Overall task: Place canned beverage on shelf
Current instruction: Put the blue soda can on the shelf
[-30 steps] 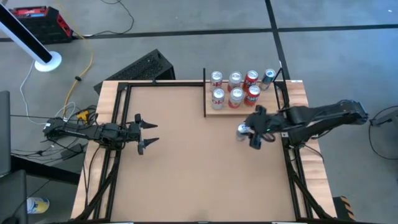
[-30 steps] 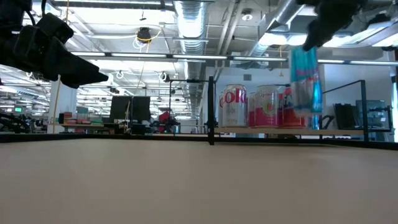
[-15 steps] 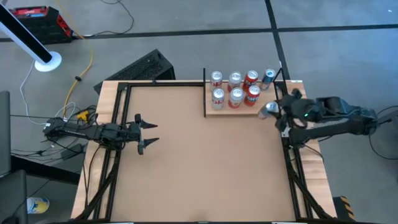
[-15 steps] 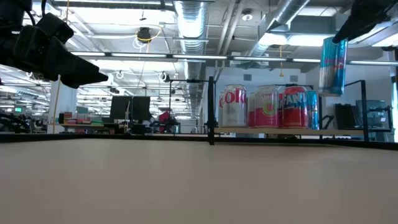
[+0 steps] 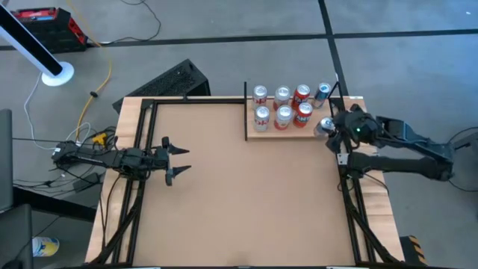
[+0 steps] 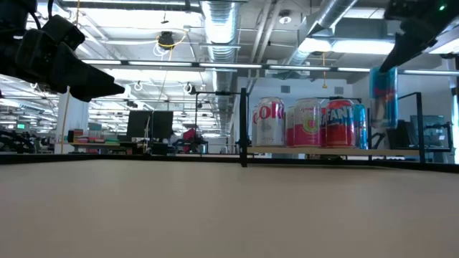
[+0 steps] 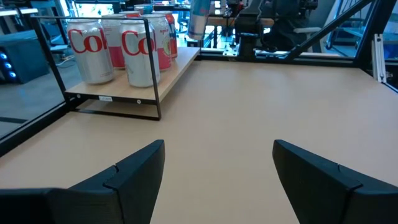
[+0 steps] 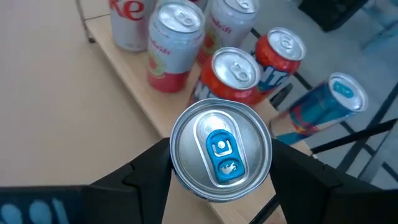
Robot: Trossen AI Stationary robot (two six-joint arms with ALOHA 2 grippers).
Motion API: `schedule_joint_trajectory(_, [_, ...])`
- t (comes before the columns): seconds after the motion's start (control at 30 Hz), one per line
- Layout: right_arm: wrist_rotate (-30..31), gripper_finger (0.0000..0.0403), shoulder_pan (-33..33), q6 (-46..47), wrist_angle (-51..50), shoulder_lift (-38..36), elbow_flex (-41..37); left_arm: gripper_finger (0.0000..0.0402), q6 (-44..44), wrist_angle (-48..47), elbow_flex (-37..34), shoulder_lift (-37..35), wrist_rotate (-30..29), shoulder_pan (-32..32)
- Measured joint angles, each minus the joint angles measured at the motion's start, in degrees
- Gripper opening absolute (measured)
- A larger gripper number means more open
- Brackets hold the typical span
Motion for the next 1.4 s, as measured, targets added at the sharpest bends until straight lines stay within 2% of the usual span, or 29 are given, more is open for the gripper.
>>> schedule_joint_trajectory(0.2, [-7.75, 0.0258, -10.26, -7.56, 5.26, 2.22, -2.42, 0.0284, 0.00, 0.00, 0.00, -0.02, 0.01, -0.01])
schedule_joint_trajectory(0.4, [-16.14, 0.0258, -23.78, -15.59, 7.23, 5.40, -2.44, 0.0284, 0.00, 0.01, 0.00, -0.01, 0.00, -0.01])
schedule_joint_trajectory(0.6, [-26.14, 0.0258, -36.36, -20.72, 7.65, 8.42, -2.46, 0.0284, 0.02, 0.02, 0.00, -0.01, 0.01, -0.01])
schedule_joint_trajectory(0.7, [-28.48, 0.0258, -40.39, -21.71, 8.10, 9.72, -2.46, 0.0284, 0.00, 0.00, 0.00, 0.00, -0.01, 0.01])
schedule_joint_trajectory(0.9, [-32.82, 0.0258, -44.71, -24.73, 9.98, 10.22, -2.44, 0.0284, 0.00, 0.02, 0.00, -0.02, 0.01, -0.01])
schedule_joint_trajectory(1.3, [-32.72, 0.0258, -44.68, -25.61, 9.50, 10.15, -2.44, 0.0284, 0.00, 0.02, 0.00, 0.00, -0.01, -0.01])
schedule_joint_trajectory(1.4, [-32.72, 0.0273, -44.66, -25.61, 9.50, 10.15, -2.44, 0.0284, 0.00, 0.01, 0.00, -0.02, 0.01, 0.00])
